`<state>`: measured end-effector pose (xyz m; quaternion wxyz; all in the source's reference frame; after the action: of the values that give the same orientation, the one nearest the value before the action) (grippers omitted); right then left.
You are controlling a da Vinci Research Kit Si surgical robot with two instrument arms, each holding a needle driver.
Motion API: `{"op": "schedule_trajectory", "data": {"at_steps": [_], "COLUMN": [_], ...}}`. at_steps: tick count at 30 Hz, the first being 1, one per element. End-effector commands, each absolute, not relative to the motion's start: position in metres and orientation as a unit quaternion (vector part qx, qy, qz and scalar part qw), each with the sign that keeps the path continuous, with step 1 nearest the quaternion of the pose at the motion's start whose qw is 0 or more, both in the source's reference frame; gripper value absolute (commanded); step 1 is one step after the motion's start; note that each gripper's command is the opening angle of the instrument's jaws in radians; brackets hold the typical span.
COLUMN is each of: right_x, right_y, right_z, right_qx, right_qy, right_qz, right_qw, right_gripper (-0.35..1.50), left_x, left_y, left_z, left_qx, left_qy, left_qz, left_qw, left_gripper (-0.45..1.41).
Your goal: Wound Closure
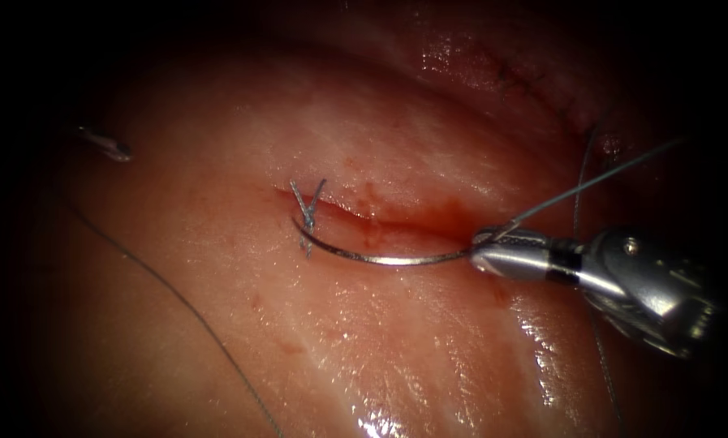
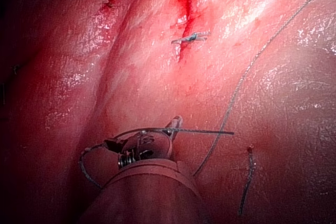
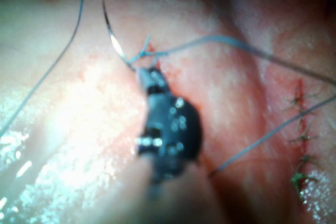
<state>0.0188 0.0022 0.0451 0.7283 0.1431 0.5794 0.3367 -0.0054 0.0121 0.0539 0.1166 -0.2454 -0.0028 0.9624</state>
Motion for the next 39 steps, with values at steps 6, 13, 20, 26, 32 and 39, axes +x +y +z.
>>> {"op": "schedule_trajectory", "data": {"at_steps": [6, 13, 20, 26, 32, 39], "right_x": [0.0198, 0.0200, 0.0199, 0.0202, 0.0205, 0.0206], "right_y": [0.002, 0.001, 0.001, 0.001, 0.001, 0.001], "right_z": [0.046, 0.046, 0.046, 0.046, 0.046, 0.046], "right_qx": [0.146, 0.145, 0.144, 0.144, 0.144, 0.143], "right_qy": [0.581, 0.581, 0.582, 0.583, 0.584, 0.584], "right_qz": [0.335, 0.333, 0.332, 0.332, 0.330, 0.330], "right_qw": [0.728, 0.728, 0.728, 0.728, 0.728, 0.728], "right_gripper": [-0.35, -0.35, -0.35, -0.35, -0.35, -0.35], "left_x": [-0.0060, -0.0133, -0.0173, -0.0153, -0.0116, -0.0108], "left_y": [0.012, 0.010, 0.008, 0.006, 0.007, 0.011], "left_z": [0.053, 0.057, 0.064, 0.063, 0.057, 0.052], "left_qx": [-0.166, -0.239, -0.187, -0.104, -0.060, -0.050], "left_qy": [-0.005, -0.031, -0.042, -0.068, -0.075, -0.053], "left_qz": [0.985, 0.967, 0.980, 0.992, 0.995, 0.997], "left_qw": [0.056, 0.079, 0.044, -0.014, -0.014, 0.012], "left_gripper": [0.86, 0.79, 0.79, 0.42, 0.39, 0.71]}}
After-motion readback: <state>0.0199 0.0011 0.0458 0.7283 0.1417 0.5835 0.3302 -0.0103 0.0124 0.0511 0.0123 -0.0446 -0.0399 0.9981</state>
